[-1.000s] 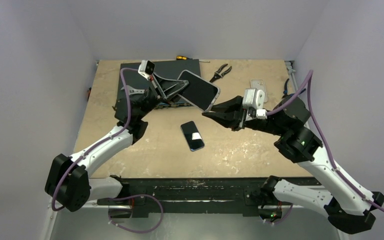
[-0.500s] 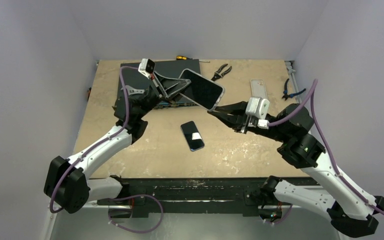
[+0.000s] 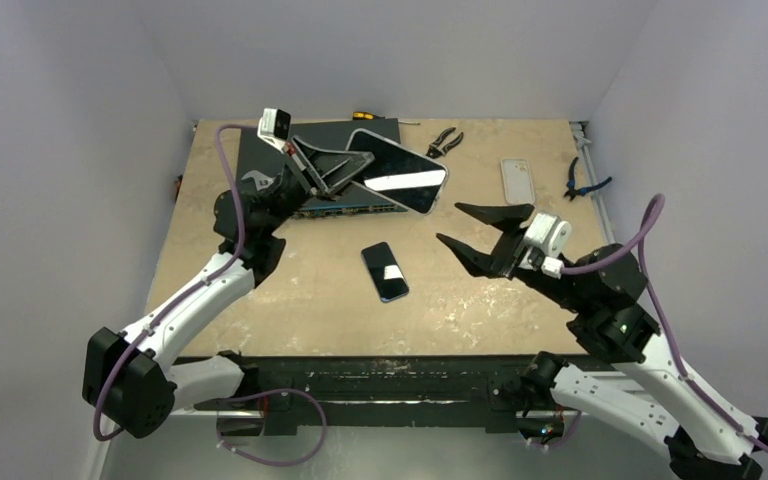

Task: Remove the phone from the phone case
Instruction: Remove the phone case from the phone.

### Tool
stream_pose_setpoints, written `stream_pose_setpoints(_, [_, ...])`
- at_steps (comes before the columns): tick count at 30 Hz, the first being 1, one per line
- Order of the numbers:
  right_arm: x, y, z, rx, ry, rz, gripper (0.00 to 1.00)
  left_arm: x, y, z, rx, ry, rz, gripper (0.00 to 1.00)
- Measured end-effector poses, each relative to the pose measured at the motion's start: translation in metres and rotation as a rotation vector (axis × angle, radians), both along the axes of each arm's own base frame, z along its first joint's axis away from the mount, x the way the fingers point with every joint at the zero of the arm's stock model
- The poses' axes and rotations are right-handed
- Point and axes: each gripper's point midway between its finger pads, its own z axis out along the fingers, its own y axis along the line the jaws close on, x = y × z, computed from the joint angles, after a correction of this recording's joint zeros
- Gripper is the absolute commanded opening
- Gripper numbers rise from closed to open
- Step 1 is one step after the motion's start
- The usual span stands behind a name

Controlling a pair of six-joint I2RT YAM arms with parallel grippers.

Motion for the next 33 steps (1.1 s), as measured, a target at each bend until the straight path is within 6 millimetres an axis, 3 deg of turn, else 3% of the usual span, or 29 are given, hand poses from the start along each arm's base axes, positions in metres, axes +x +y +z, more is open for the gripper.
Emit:
stream_pose_setpoints(3, [-0.003, -0.011, -0.010, 0.048, 0.062, -0.025, 0.66, 0.005, 0.003, 0.002, -0.006, -0.004, 0.032, 0.00])
stream_pose_setpoints(6, [-0.008, -0.024, -0.005, 0.132, 0.121, -0.044, 0.69, 0.010, 0.006, 0.007, 0.002, -0.029, 0.084, 0.00])
stream_pose_setpoints(10, [-0.008, -0.030, 0.015, 0.267, 0.264, -0.045, 0.71, 0.012, 0.013, 0.010, 0.036, -0.066, 0.177, 0.00])
stream_pose_setpoints(13, [0.003, -0.020, 0.043, 0.368, 0.380, -0.034, 0.68, 0.008, 0.021, 0.015, 0.058, -0.113, 0.245, 0.00])
stream_pose_setpoints(15, [0.012, -0.011, 0.049, 0.400, 0.443, -0.036, 0.65, 0.007, 0.024, 0.018, 0.069, -0.138, 0.278, 0.00])
stream_pose_setpoints(24, [0.050, 0.031, 0.020, 0.376, 0.656, -0.079, 0.57, 0.013, 0.026, 0.010, 0.147, -0.163, 0.351, 0.00])
stream_pose_setpoints(27, [0.057, 0.032, 0.012, 0.372, 0.690, -0.115, 0.53, 0.016, 0.025, 0.005, 0.171, -0.158, 0.360, 0.00])
stream_pose_setpoints(33, [0.064, 0.023, 0.015, 0.409, 0.708, -0.172, 0.45, 0.016, 0.026, 0.002, 0.191, -0.156, 0.371, 0.00])
